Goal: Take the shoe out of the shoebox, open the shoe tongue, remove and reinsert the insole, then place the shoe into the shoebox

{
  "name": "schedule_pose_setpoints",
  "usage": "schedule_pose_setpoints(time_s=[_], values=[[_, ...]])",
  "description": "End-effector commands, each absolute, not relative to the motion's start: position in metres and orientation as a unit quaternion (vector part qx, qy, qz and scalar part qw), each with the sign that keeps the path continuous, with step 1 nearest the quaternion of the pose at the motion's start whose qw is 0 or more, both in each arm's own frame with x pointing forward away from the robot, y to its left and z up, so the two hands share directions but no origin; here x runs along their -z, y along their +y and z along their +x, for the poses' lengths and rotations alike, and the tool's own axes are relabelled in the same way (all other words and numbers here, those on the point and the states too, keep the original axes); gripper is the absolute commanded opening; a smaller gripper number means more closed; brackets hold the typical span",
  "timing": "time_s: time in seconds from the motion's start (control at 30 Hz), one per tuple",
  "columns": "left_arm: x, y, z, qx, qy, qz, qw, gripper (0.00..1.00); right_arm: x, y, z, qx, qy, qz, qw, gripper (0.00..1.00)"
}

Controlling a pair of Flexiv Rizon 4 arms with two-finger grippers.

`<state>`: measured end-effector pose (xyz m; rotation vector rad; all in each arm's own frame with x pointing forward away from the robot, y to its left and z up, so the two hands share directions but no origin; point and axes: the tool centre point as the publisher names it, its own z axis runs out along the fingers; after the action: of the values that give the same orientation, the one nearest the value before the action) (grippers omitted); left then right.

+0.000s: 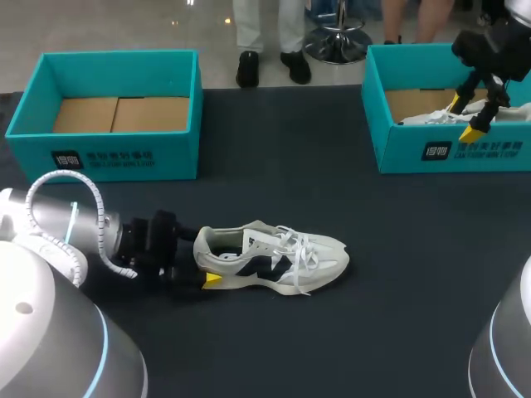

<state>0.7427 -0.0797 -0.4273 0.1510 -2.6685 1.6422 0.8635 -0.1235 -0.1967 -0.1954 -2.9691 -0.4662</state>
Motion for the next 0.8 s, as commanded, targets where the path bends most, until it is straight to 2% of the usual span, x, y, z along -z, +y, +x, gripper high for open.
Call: schedule_pose_setpoints(time_s=[0.03,0.07,0.1,0.13,0.8], values=[[0.4304,-0.0820,0.7438,-0.519,-0.853,0.049,0.003,0.24,0.1968,-0.1235,0.8645,0.153,-0.984,-0.064,0.065,1.00],[0.4306,-0.0819,0.7438,-0.519,-0.854,0.048,0.003,0.18,0.1968,-0.1235,0.8645,0.153,-0.984,-0.064,0.065,1.00],[0.4307,-0.0818,0.7439,-0.518,-0.854,0.048,0.003,0.02,0.1968,-0.1235,0.8645,0.153,-0.984,-0.064,0.065,1.00],[0.4307,-0.0817,0.7439,-0.518,-0.854,0.047,0.003,0.00,0.1968,-0.1235,0.8645,0.153,-0.984,-0.064,0.065,1.00],[0.4291,-0.0804,0.7439,-0.514,-0.857,0.044,0.004,0.00,0.1968,-0.1235,0.8645,0.153,-0.984,-0.064,0.065,1.00]])
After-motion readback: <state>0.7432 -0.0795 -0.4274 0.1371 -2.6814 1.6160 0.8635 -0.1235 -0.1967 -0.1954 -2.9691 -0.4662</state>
